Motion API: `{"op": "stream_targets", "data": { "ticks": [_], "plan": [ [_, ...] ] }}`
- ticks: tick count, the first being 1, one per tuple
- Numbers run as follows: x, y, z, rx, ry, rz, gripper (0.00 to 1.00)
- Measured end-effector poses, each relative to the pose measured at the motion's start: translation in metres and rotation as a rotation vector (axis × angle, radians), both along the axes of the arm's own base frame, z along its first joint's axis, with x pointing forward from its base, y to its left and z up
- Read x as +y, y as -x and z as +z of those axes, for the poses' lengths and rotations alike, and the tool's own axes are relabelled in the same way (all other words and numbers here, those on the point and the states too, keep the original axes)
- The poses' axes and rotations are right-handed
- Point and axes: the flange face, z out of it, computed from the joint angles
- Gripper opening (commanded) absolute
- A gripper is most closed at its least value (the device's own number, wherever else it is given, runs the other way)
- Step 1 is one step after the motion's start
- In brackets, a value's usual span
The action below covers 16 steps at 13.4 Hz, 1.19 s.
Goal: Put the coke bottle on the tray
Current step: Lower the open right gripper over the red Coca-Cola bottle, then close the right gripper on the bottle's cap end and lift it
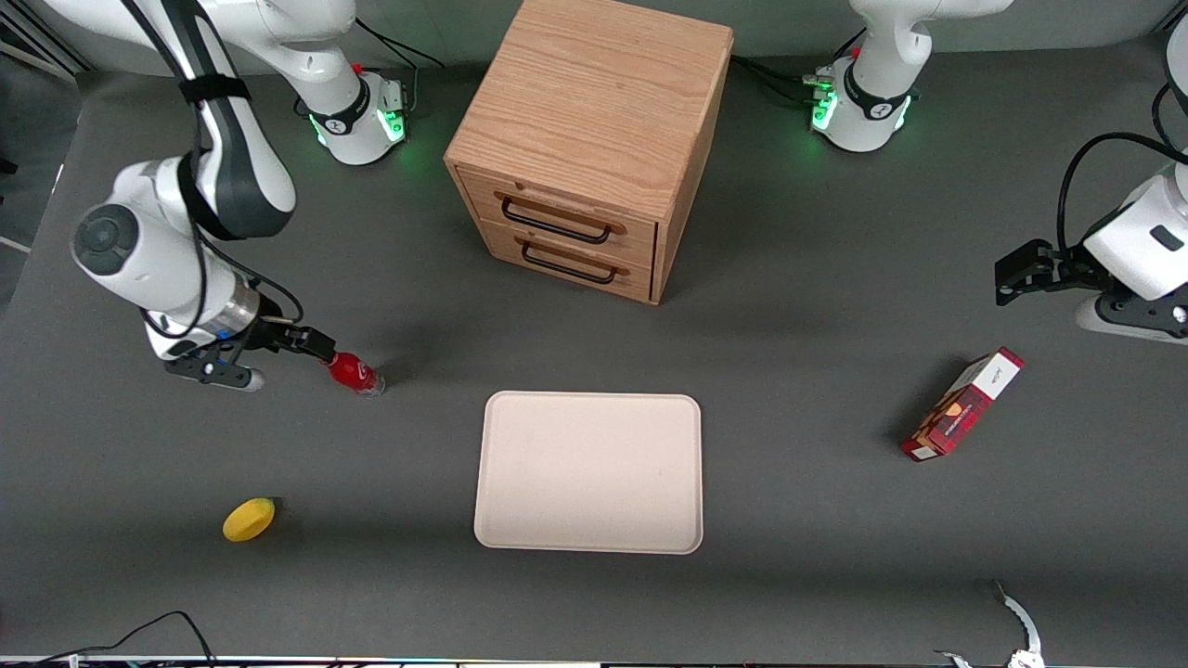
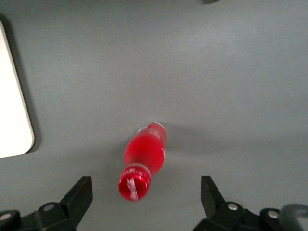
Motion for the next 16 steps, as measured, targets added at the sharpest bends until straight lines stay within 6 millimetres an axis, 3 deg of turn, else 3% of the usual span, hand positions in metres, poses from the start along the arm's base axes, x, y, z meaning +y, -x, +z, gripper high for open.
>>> {"op": "stream_targets", "data": {
  "ticks": [1,2,5,6,12,14,16],
  "plan": [
    [0.002,0.002,-0.013,-0.002,-0.002,-0.013,1.00],
    [0.005,0.004,-0.021,0.002,-0.003,-0.018,0.88],
    [0.014,0.006,-0.026,0.009,-0.005,-0.013,0.05],
    [0.014,0.006,-0.026,0.009,-0.005,-0.012,0.00],
    [0.015,0.003,-0.013,-0.012,-0.005,-0.011,0.00],
    [0.016,-0.005,0.024,0.011,-0.001,-0.007,0.00],
    [0.018,-0.017,0.095,0.045,0.005,-0.001,0.00]
  ]
}}
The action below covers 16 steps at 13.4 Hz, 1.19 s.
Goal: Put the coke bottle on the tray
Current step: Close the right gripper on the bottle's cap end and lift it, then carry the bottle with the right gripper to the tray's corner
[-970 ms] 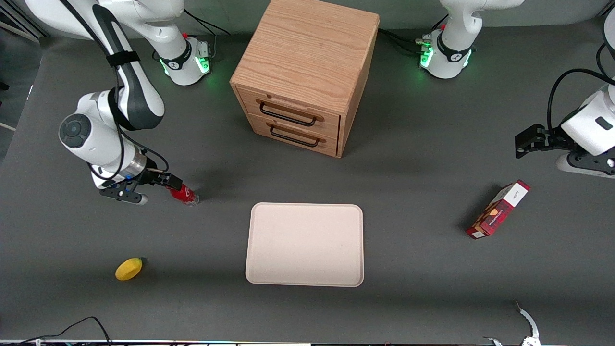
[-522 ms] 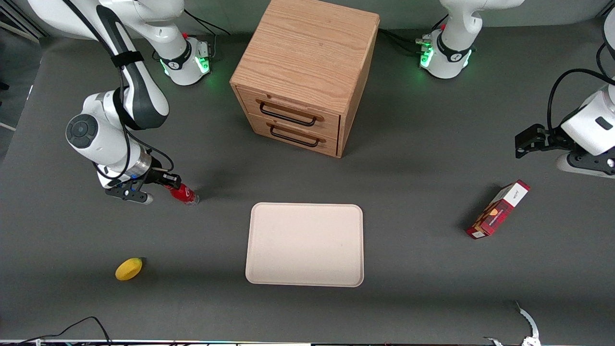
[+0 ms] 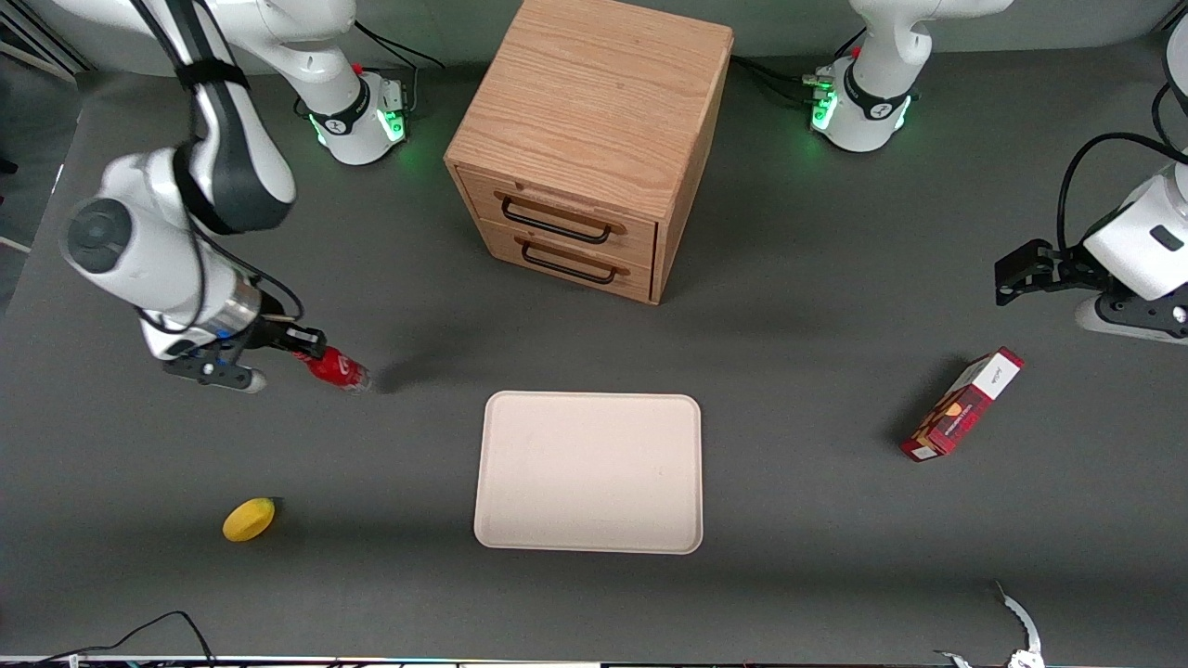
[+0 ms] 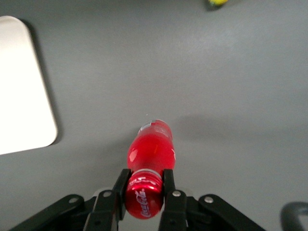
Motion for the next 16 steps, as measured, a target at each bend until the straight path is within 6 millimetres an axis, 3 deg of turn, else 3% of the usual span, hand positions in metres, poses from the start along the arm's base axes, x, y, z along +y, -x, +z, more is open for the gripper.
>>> {"op": "stream_targets", "data": {
  "ticks": [2,4,6,7,8,10,13,16],
  "plan": [
    [0.001,-0.007,0.080,-0.011,-0.001,0.005,0.00],
    [0.002,-0.009,0.144,-0.002,-0.004,0.014,0.00],
    [0.016,-0.022,0.184,0.023,-0.014,0.035,0.00],
    [0.028,-0.036,0.190,0.021,-0.023,0.021,0.00],
    [0.043,-0.052,0.185,0.018,-0.033,-0.011,0.00],
    [0.082,-0.088,0.145,0.018,-0.056,-0.102,0.00],
    [0.142,-0.132,0.056,-0.011,-0.097,-0.267,0.00],
    [0.183,-0.155,-0.026,-0.055,-0.091,-0.376,0.00]
  ]
}}
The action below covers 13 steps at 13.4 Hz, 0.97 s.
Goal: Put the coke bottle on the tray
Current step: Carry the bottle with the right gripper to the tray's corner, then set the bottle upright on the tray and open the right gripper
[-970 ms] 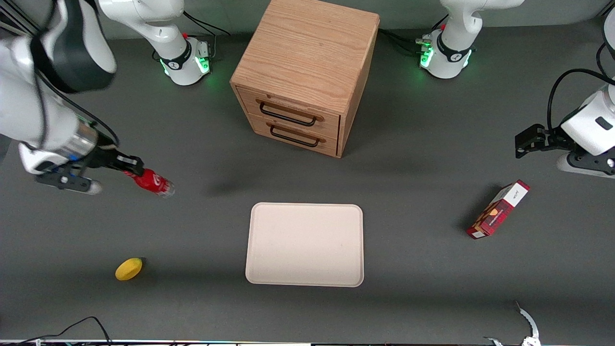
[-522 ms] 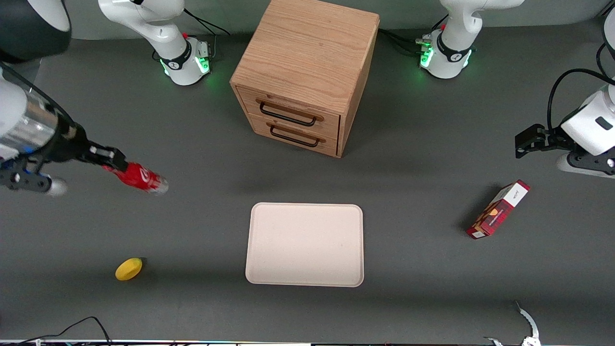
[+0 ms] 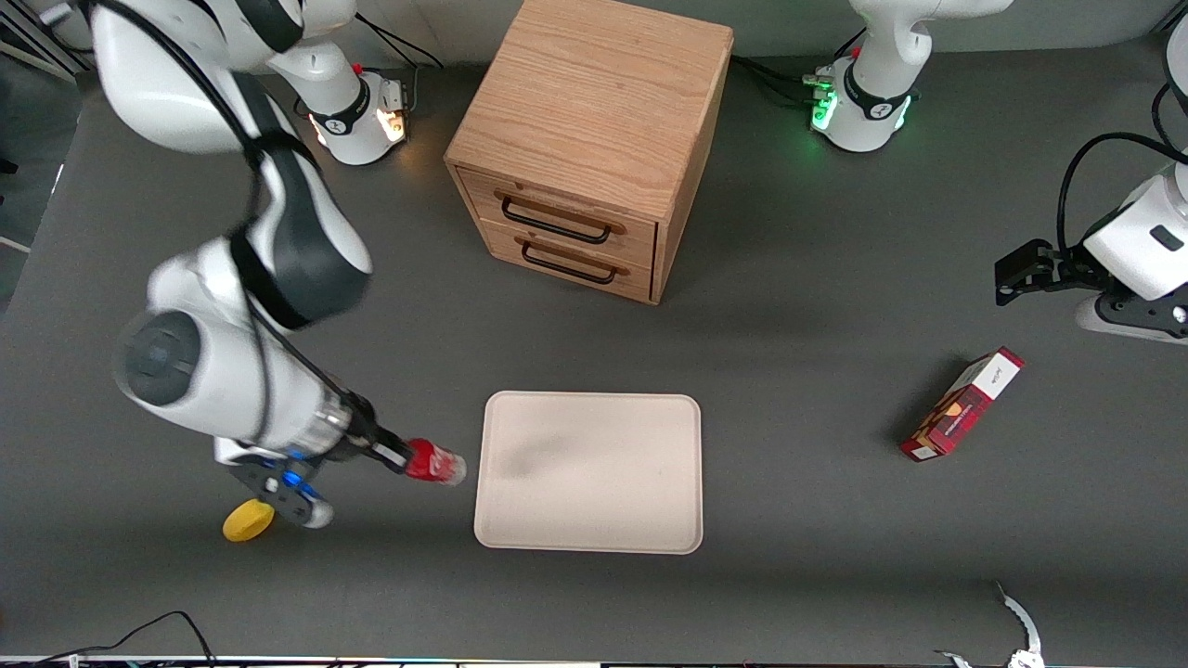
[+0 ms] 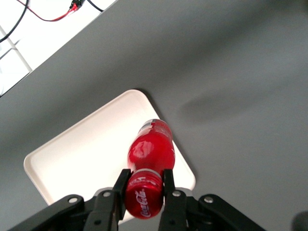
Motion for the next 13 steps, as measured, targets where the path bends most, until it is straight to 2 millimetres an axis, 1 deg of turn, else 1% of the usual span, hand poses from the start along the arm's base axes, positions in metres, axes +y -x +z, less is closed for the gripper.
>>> {"op": "stream_targets", "data": {
  "ticks": [1,3,4,6,7,8,9,11,13],
  "plan": [
    [0.013,-0.003,-0.023,-0.008,0.005,-0.023,0.00],
    [0.033,-0.004,-0.053,-0.020,0.017,-0.056,0.00],
    [0.039,-0.004,-0.063,-0.028,0.021,-0.069,0.00],
    [0.046,-0.005,-0.079,-0.040,0.030,-0.083,0.00],
    [0.046,-0.006,-0.085,-0.041,0.029,-0.087,0.14],
    [0.047,-0.007,-0.090,-0.041,0.028,-0.087,0.91],
    [0.047,-0.007,-0.091,-0.042,0.027,-0.088,1.00],
    [0.046,-0.008,-0.087,-0.049,0.023,-0.090,1.00],
    [0.046,-0.009,-0.077,-0.043,0.017,-0.091,1.00]
  ]
}}
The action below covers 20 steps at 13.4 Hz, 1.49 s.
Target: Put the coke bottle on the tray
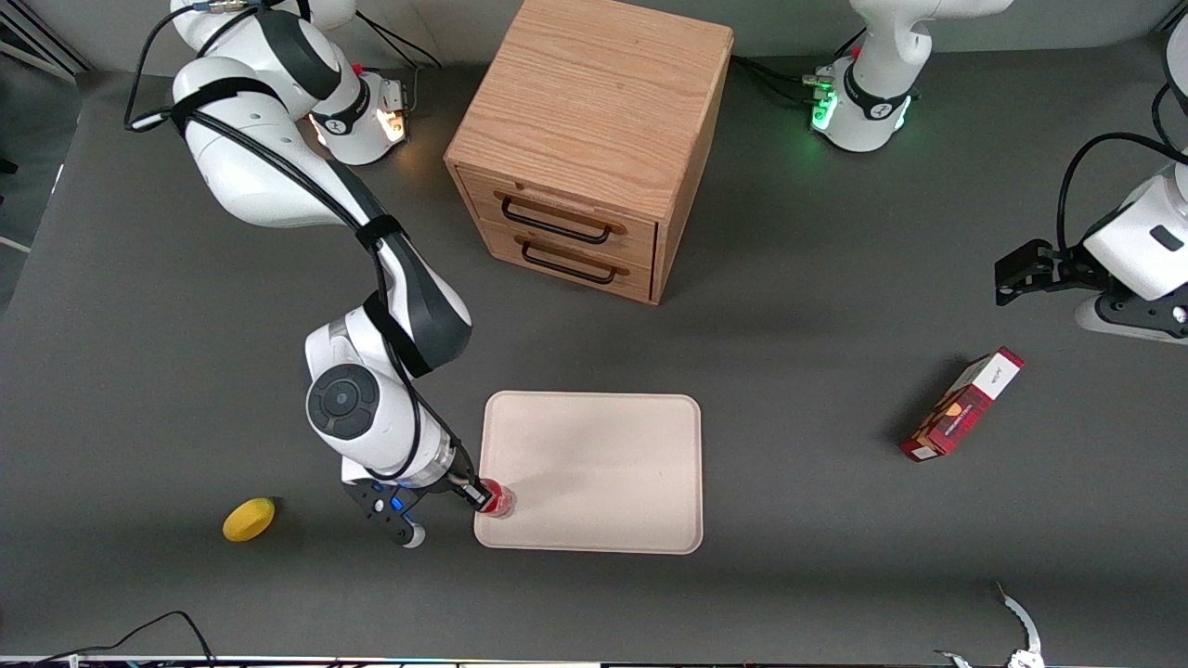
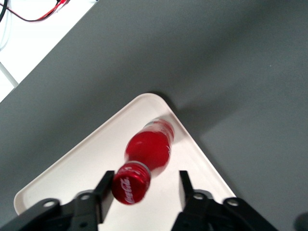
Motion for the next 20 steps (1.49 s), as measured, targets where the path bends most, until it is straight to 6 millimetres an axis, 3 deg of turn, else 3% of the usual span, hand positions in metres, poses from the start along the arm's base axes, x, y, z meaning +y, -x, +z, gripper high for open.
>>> {"op": "stream_targets", "data": {
  "ticks": [1,3,5,8,10,12,14,16,17,18,20],
  "plan": [
    [0.000,0.001,0.011,-0.001,0.000,0.002,1.00],
    [-0.002,0.009,0.059,0.003,0.018,0.024,1.00],
    [-0.012,0.033,0.140,0.019,0.041,0.140,1.00],
    [-0.065,0.094,0.276,0.029,0.108,0.355,1.00],
    [-0.100,0.137,0.326,0.058,0.165,0.477,1.00],
    [-0.140,0.166,0.345,0.096,0.186,0.552,1.00],
    [-0.202,0.184,0.345,0.120,0.175,0.593,1.00],
    [-0.267,0.202,0.326,0.097,0.157,0.596,1.00],
    [-0.287,0.211,0.309,0.082,0.155,0.585,1.00],
    [-0.296,0.219,0.288,0.069,0.156,0.573,1.00],
    [-0.295,0.233,0.257,0.066,0.146,0.572,1.00]
  ]
}}
